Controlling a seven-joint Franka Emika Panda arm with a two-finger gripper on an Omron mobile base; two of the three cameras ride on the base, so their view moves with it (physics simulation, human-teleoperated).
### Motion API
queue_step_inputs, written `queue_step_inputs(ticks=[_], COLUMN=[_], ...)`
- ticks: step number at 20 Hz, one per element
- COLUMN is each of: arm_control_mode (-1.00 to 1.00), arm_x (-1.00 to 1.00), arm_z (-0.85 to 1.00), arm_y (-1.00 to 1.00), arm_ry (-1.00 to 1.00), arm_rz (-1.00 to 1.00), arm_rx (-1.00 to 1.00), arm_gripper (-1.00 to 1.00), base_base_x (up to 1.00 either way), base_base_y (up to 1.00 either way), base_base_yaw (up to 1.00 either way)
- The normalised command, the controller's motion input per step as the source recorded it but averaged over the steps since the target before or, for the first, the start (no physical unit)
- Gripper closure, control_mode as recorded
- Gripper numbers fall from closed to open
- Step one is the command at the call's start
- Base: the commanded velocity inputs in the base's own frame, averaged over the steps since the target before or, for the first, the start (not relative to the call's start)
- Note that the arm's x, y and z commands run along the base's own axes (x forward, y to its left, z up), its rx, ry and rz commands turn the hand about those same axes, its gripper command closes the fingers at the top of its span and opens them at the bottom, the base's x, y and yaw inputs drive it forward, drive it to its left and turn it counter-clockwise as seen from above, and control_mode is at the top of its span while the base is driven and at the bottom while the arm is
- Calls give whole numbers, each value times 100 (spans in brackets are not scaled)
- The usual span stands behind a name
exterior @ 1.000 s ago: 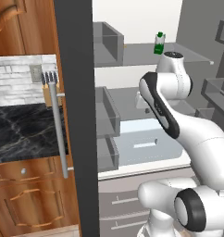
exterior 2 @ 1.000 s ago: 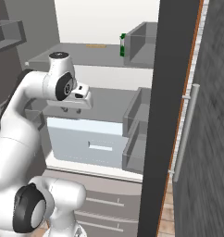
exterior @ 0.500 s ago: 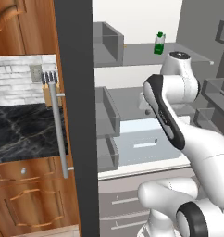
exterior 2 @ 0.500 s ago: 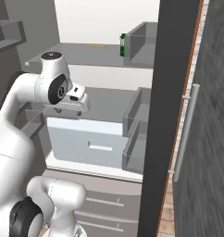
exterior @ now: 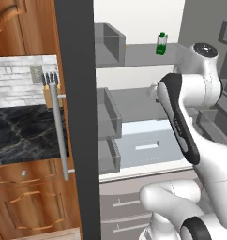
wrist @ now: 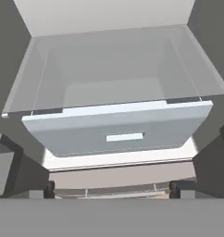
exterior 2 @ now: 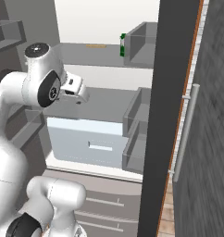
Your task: Take out the milk from the fridge and place it on the tray on the counter. Then take the sugar cube near the tray and place it in the tray.
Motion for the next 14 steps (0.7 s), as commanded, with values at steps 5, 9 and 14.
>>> queue_step_inputs(ticks=[5, 9, 14], arm_control_mode=[-100, -100, -100], arm_x=[-19, -2, 0], arm_z=[66, 61, 62], arm_y=[-27, -10, -1], arm_ry=[-39, -44, -24], arm_rz=[0, -1, -17], arm_rx=[0, 0, 0], arm_gripper=[-100, -100, -100], base_base_x=[0, 0, 0], base_base_y=[0, 0, 0], base_base_yaw=[0, 0, 0])
